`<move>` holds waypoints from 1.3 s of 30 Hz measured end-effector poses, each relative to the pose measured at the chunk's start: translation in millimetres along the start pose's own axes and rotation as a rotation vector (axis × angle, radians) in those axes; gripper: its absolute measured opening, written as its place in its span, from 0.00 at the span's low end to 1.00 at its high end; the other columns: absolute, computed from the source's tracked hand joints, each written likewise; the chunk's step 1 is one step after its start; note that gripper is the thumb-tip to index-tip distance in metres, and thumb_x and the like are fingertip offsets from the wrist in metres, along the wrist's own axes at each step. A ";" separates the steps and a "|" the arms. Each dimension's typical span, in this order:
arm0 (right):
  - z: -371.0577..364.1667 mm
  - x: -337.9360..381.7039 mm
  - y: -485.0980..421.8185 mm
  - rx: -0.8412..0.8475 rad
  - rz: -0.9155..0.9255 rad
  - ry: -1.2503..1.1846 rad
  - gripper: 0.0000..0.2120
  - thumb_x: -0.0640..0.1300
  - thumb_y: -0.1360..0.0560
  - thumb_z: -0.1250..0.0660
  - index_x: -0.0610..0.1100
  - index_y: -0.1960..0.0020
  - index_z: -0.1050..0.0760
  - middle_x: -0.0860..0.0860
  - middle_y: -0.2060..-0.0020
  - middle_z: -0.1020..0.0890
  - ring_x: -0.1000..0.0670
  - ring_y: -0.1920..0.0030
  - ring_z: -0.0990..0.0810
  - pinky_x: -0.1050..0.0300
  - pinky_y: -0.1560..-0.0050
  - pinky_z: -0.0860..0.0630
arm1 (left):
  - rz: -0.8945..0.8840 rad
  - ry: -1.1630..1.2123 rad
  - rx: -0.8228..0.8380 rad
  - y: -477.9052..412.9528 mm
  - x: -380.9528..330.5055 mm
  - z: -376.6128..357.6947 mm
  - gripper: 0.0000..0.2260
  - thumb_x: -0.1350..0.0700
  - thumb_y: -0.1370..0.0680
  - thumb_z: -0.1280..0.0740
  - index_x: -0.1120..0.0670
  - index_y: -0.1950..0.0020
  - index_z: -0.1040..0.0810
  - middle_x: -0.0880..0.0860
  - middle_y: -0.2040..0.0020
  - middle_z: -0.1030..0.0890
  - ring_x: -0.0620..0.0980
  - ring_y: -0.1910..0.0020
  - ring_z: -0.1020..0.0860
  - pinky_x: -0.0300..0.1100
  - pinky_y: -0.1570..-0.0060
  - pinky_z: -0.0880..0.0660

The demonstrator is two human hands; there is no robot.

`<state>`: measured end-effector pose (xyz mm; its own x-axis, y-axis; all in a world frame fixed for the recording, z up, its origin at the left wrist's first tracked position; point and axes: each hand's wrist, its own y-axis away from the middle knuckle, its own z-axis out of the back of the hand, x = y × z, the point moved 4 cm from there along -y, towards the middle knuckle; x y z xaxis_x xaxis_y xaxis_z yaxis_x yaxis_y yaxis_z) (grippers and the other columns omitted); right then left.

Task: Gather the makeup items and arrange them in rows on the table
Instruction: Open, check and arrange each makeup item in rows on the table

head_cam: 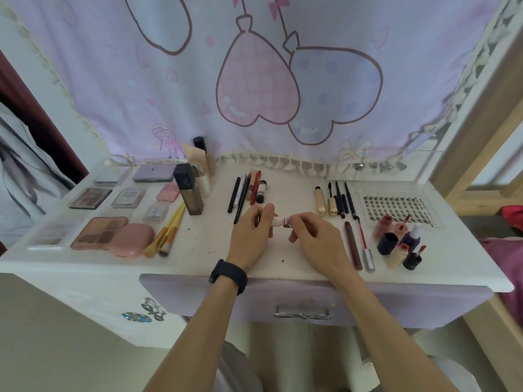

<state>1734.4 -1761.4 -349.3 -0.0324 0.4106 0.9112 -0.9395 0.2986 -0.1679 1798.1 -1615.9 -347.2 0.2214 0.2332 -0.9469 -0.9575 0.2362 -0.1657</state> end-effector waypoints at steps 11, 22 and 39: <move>2.6 3.0 5.1 -0.056 0.077 -0.087 0.11 0.41 0.19 0.34 0.57 0.42 0.23 0.63 0.49 0.18 0.39 0.66 0.24 0.47 0.59 0.20 | 0.007 0.032 0.015 0.3 0.9 0.9 0.13 0.45 0.16 0.41 0.48 0.52 0.21 0.44 0.69 0.23 0.39 0.69 0.28 0.38 0.61 0.31; 8.5 -1.5 4.0 -0.135 0.059 -0.232 0.13 0.38 0.18 0.36 0.55 0.41 0.24 0.64 0.48 0.21 0.51 0.69 0.21 0.62 0.63 0.23 | 0.048 0.133 -0.053 -1.4 4.2 3.5 0.14 0.47 0.16 0.41 0.53 0.52 0.20 0.45 0.68 0.25 0.44 0.67 0.29 0.41 0.63 0.31; 13.8 -5.6 1.5 -0.195 0.032 -0.369 0.04 0.43 0.19 0.32 0.45 0.45 0.23 0.53 0.55 0.13 0.55 0.66 0.19 0.65 0.62 0.23 | 0.017 0.169 -0.056 -0.3 -1.8 8.6 0.07 0.46 0.21 0.31 0.44 0.47 0.16 0.42 0.56 0.15 0.38 0.63 0.22 0.30 0.63 0.26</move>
<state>1728.4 -1775.2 -349.6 -0.2135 0.0966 0.9722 -0.8551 0.4627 -0.2338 1799.6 -1608.3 -343.0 0.1754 0.0737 -0.9817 -0.9707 0.1795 -0.1599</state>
